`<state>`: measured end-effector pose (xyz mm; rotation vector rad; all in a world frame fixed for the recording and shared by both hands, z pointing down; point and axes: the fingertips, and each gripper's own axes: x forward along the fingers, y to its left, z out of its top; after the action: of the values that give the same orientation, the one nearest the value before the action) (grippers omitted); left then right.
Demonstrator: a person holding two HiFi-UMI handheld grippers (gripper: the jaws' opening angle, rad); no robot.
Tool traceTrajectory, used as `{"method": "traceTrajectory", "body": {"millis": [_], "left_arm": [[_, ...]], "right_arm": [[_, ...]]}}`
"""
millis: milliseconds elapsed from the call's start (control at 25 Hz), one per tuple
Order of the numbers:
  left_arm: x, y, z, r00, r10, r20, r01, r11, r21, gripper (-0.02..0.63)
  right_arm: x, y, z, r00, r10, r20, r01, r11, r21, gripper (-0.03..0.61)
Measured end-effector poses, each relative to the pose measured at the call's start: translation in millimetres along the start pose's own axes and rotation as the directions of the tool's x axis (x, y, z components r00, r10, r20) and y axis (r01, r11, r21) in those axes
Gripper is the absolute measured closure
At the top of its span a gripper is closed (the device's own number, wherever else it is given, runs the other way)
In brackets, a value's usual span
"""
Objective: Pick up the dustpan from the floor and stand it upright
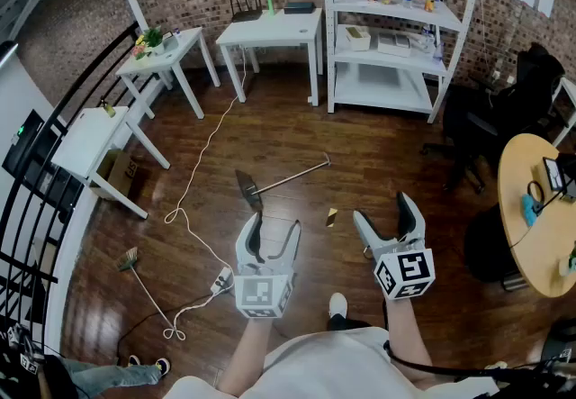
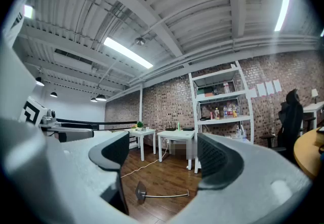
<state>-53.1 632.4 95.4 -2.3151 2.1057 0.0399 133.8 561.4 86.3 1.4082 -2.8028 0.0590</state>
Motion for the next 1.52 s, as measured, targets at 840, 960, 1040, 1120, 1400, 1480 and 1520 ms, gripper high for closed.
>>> {"method": "traceTrajectory", "body": {"millis": [840, 960, 1040, 1120, 1400, 1480, 1520], "left_arm": [[275, 64, -104, 0.988, -0.034, -0.150, 0.023, 0.997, -0.070, 0.282], [334, 94, -112, 0.988, -0.048, -0.147, 0.038, 0.997, -0.072, 0.284], [379, 114, -121, 0.986, -0.066, -0.155, 0.057, 0.996, -0.062, 0.284], [421, 134, -132, 0.979, -0.094, -0.179, 0.085, 0.995, -0.061, 0.284], [528, 173, -189, 0.936, -0.175, -0.306, 0.154, 0.984, -0.092, 0.285], [549, 167, -214, 0.913, -0.195, -0.359, 0.172, 0.981, -0.095, 0.290], [563, 164, -228, 0.902, -0.200, -0.383, 0.178, 0.980, -0.092, 0.290]], "right_arm": [[239, -100, -101, 0.969, 0.157, -0.190, -0.157, 0.987, 0.016, 0.313], [308, -115, -106, 0.960, 0.170, -0.221, -0.178, 0.984, -0.015, 0.313], [359, -126, -108, 0.958, 0.170, -0.232, -0.184, 0.982, -0.041, 0.313], [406, -129, -107, 0.955, 0.174, -0.240, -0.195, 0.978, -0.069, 0.313], [507, -154, -141, 0.925, 0.185, -0.332, -0.223, 0.971, -0.081, 0.313], [521, -176, -160, 0.922, 0.162, -0.351, -0.186, 0.982, -0.035, 0.313], [530, -189, -169, 0.924, 0.146, -0.353, -0.164, 0.986, -0.022, 0.314]]}}
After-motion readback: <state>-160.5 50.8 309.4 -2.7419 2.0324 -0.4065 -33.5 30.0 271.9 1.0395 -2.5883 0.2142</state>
